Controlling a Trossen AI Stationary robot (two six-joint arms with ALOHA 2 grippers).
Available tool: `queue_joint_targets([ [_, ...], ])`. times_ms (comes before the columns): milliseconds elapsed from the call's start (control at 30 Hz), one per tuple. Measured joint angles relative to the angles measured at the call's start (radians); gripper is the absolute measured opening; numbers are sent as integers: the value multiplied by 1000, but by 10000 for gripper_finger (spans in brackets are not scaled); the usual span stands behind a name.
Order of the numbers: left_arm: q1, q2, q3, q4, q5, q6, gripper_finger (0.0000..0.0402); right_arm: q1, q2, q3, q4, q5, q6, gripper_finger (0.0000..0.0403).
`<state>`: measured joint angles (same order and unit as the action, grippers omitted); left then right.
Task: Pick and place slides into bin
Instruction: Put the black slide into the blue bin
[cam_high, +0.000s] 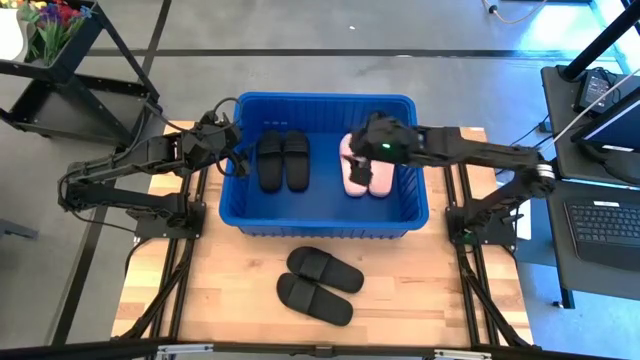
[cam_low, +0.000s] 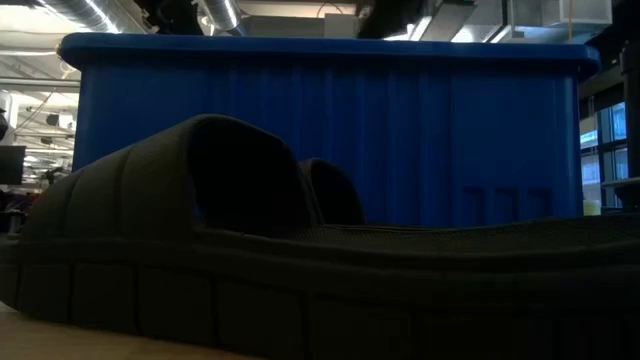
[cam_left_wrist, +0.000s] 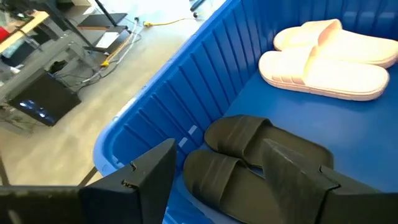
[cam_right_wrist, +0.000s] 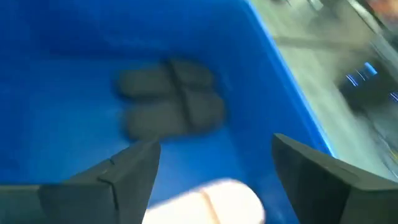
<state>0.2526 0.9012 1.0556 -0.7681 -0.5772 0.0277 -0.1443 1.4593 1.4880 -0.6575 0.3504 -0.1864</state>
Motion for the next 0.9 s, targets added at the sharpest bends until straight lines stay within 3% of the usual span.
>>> queue_joint_targets([
  [233,-1,0,0,-2,21,-1,228,223,-54,31,21,-133,54,304],
  [433,-1,0,0,-9,21,5,228,420,33,28,23,-134,23,304],
  [667,0,0,0,-16,22,-24,228,565,208,27,26,26,9,304],
  [900,0,0,0,-86,22,-77,228,617,370,27,27,41,-96,288],
])
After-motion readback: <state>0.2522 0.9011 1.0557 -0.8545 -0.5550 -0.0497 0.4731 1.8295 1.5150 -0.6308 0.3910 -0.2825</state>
